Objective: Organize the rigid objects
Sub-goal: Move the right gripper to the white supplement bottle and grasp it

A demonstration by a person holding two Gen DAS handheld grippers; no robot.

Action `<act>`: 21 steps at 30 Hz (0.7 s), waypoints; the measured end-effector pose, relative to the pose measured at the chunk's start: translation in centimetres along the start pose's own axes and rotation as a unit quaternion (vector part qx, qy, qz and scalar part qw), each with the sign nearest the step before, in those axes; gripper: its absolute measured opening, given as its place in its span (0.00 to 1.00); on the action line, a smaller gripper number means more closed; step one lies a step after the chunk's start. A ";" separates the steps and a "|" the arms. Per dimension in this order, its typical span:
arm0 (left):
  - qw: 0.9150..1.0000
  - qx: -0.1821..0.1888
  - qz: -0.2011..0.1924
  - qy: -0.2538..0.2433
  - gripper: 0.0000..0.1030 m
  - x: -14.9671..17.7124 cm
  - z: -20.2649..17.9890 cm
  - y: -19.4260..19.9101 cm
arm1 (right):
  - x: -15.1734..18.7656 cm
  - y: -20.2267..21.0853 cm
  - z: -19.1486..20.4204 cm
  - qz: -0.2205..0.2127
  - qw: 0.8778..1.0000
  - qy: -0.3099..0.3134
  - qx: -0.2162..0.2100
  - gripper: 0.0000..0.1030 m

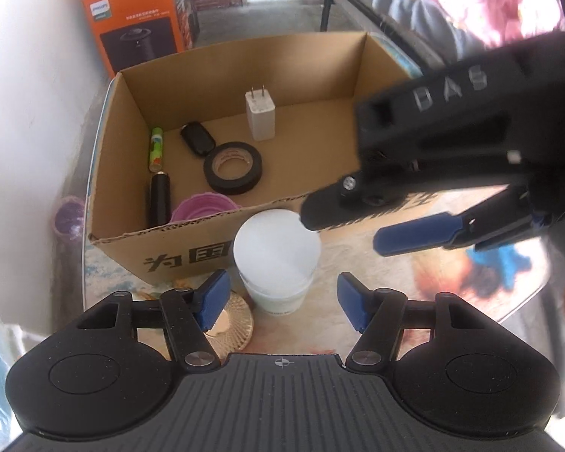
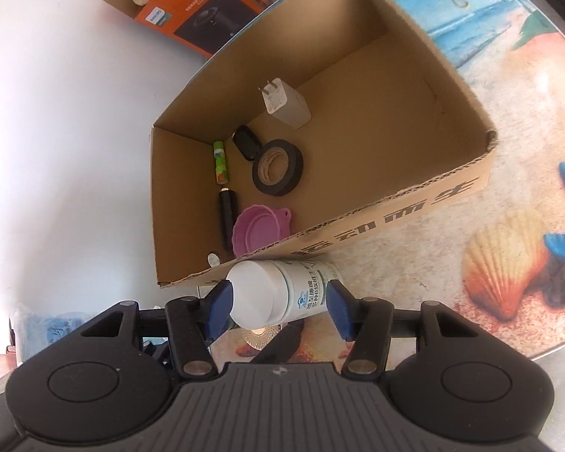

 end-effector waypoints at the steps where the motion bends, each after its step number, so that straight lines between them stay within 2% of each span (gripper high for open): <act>1: 1.000 -0.004 0.002 -0.003 0.61 0.0 -0.1 -0.2 | -0.1 -0.3 0.2 0.001 1.000 0.004 0.001 0.64; 8: 1.000 0.000 0.008 0.021 0.57 -0.1 0.4 -1.5 | -0.5 -2.4 0.5 0.016 1.000 0.020 0.005 0.64; 11: 0.999 0.003 0.010 0.031 0.51 -0.2 0.4 -1.8 | -0.4 -3.2 0.6 0.025 0.999 0.023 0.001 0.59; 13: 0.999 0.003 0.009 0.036 0.51 -0.3 0.3 -1.8 | -0.5 -3.7 0.4 0.030 0.999 0.011 -0.009 0.49; 21: 0.998 0.017 0.013 0.054 0.50 -0.2 0.0 -1.7 | -0.5 -3.0 0.4 0.035 0.999 0.008 -0.009 0.46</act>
Point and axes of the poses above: each gripper's, at about its wrist camera, not at the fingertips, and y roughly against the way its jaws point, z to its left, x to its underside, the point moved 4 cm from there along -y, roughly the way its jaws point, and after that the axes turned 9 degrees about -x, right-handed, at the moved point
